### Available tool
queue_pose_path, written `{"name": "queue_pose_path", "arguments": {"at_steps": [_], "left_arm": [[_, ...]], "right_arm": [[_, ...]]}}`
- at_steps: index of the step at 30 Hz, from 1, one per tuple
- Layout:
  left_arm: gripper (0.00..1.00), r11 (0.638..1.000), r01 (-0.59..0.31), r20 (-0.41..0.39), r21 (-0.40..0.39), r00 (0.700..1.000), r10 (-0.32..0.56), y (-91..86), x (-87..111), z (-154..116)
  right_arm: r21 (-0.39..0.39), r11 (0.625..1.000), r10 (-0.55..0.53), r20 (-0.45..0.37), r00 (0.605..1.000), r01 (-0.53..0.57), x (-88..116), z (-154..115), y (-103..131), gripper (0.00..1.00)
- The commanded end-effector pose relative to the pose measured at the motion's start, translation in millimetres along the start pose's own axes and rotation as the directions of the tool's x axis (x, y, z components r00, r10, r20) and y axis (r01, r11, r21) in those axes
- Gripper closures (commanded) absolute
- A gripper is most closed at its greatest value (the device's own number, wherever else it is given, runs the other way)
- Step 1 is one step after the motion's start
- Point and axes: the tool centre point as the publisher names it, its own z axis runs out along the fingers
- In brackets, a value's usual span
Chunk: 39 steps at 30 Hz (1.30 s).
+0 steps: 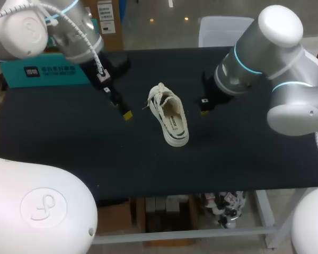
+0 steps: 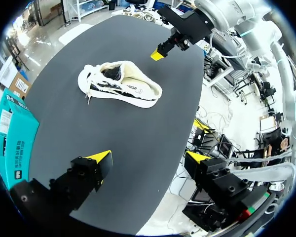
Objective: Open the shoe tongue, take the insole out of the shoe, put the insole back into the shoe, and pack the shoe into the shoebox
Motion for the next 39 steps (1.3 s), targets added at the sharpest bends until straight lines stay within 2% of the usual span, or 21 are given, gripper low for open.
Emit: {"name": "queue_pose_path", "arguments": {"at_steps": [1,4,5,6,7,20,22,23,25,26,27,29,31,33,37,39], "left_arm": [[0.0,0.997,0.081,0.084,0.001,0.993,-0.08,-2.9,14.6,11.9],[0.0,0.99,0.139,0.11,0.008,0.984,-0.139,-4.7,17.2,19.0],[0.0,0.986,0.164,0.13,0.006,0.978,-0.163,-5.0,16.8,21.5],[0.0,0.984,0.176,0.141,-0.003,0.975,-0.174,-5.8,15.7,23.8],[0.0,0.985,0.171,0.132,-0.021,0.977,-0.167,-6.2,14.2,25.2],[0.0,0.985,0.174,0.126,-0.019,0.977,-0.17,-8.7,14.1,26.9],[0.0,0.974,0.226,0.104,-0.002,0.969,-0.225,-15.4,9.7,31.5],[0.0,0.976,0.22,0.101,-0.003,0.971,-0.218,-18.3,8.9,35.4],[0.0,0.966,0.259,0.096,-0.004,0.961,-0.257,-23.6,6.1,43.6],[0.0,0.96,0.278,0.088,-0.02,0.957,-0.275,-26.2,5.0,49.0],[0.0,0.955,0.297,0.099,-0.025,0.951,-0.293,-28.5,2.9,52.2],[0.0,0.947,0.318,0.11,-0.048,0.944,-0.311,-31.7,1.2,57.1],[0.0,0.949,0.311,0.12,-0.052,0.945,-0.303,-34.6,-0.7,59.0],[0.0,0.94,0.336,0.153,-0.053,0.933,-0.325,-38.1,-2.7,60.9],[0.0,0.932,0.358,0.144,-0.057,0.927,-0.347,-43.4,-6.0,65.8],[0.0,0.922,0.383,0.165,-0.059,0.914,-0.37,-44.9,-7.1,69.8]], "right_arm": [[0.052,0.997,-0.059,-0.024,0.998,0.06,-9.7,2.9,3.6,1.0],[0.082,0.991,-0.103,-0.034,0.994,0.106,-16.3,6.3,3.3,1.0],[0.103,0.989,-0.106,-0.041,0.993,0.11,-18.5,7.7,3.2,0.8],[0.128,0.986,-0.1,-0.037,0.994,0.104,-20.7,10.3,3.8,0.18],[0.165,0.982,-0.081,-0.044,0.996,0.087,-23.4,12.7,5.6,0.0],[0.156,0.984,-0.078,-0.047,0.996,0.084,-23.5,13.4,6.2,0.0],[0.158,0.987,-0.05,0.052,0.997,0.041,-25.6,14.8,7.9,0.0],[0.13,0.99,-0.063,0.032,0.997,0.059,-27.3,15.1,8.6,0.0],[0.138,0.99,-0.044,0.108,0.993,0.029,-31.6,17.7,10.6,0.0],[0.123,0.991,-0.068,0.082,0.994,0.057,-34.2,20.1,11.9,0.0],[0.131,0.991,-0.051,0.113,0.992,0.036,-36.5,22.3,12.9,0.0],[0.118,0.992,-0.053,0.08,0.995,0.043,-42.0,26.4,14.6,0.0],[0.12,0.992,-0.042,0.085,0.996,0.032,-46.3,29.4,16.2,0.0],[0.118,0.993,-0.033,0.089,0.995,0.023,-50.3,32.2,19.8,0.0],[0.121,0.992,-0.038,0.092,0.995,0.026,-59.7,36.4,28.6,0.0],[0.124,0.992,-0.039,0.094,0.995,0.027,-65.3,38.3,33.1,0.0]]}}
